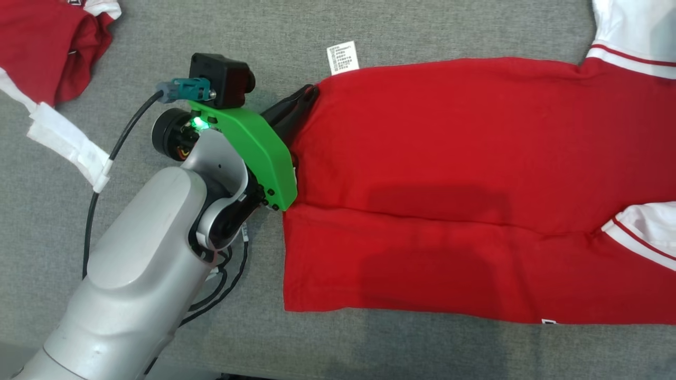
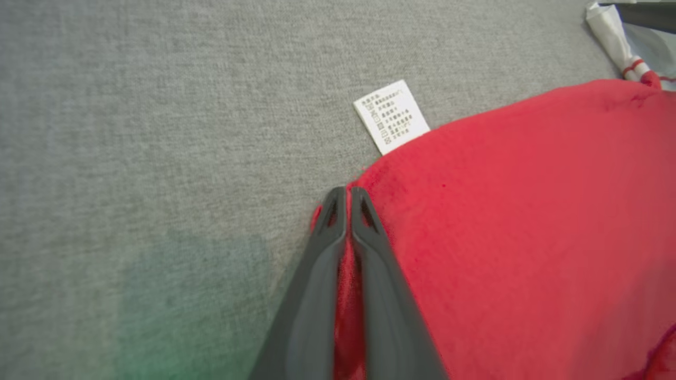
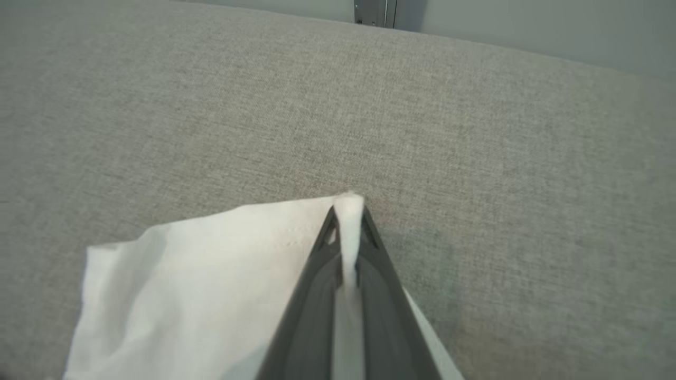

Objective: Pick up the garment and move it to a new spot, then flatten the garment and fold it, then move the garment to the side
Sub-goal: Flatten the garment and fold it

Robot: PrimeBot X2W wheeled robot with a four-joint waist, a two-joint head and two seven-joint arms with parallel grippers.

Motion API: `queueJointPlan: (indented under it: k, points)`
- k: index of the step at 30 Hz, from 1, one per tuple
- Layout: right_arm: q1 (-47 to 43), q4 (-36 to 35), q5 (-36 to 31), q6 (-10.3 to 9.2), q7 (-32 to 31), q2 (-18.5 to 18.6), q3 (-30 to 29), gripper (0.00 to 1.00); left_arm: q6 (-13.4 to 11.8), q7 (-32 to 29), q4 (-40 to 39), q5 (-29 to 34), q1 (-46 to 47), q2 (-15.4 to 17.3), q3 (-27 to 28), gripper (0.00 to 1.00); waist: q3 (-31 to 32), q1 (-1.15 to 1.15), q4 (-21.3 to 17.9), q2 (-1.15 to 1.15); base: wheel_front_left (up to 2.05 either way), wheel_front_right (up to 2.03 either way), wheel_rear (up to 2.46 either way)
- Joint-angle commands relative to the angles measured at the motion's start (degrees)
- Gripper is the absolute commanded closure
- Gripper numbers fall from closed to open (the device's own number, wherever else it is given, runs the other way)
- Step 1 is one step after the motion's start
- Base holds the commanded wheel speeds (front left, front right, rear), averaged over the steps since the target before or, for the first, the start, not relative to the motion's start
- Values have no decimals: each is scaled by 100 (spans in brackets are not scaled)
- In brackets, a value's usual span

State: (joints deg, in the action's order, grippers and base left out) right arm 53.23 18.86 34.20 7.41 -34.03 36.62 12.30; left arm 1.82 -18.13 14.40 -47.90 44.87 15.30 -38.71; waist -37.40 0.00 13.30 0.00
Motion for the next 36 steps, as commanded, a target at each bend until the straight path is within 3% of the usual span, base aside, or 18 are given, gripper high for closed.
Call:
queueJointPlan:
  k: [1, 15, 25, 36]
  points:
    - [-158, 48, 82, 13, 106, -22, 87, 100, -6, -162, 163, -83, -401, 64, -164, 100, 89, 0, -91, 0, 0, 0, 0]
    - [-467, -247, 735, 7, 1445, 243, -24, 100, -308, 485, -406, 107, -431, 507, 341, 100, 787, 0, -468, 0, 0, 0, 0]
    - [-2284, -1370, 1233, 7, 2060, 519, -355, 100, -575, 633, -1421, 115, -1521, 931, 256, 100, 1343, 0, -767, 0, 0, 0, 0]
    - [-4528, -2547, 1300, 8, 2322, -127, -1188, 100, -843, 1083, -1900, 2, -2704, 1167, 313, 100, 1772, 0, -1023, 0, 0, 0, 0]
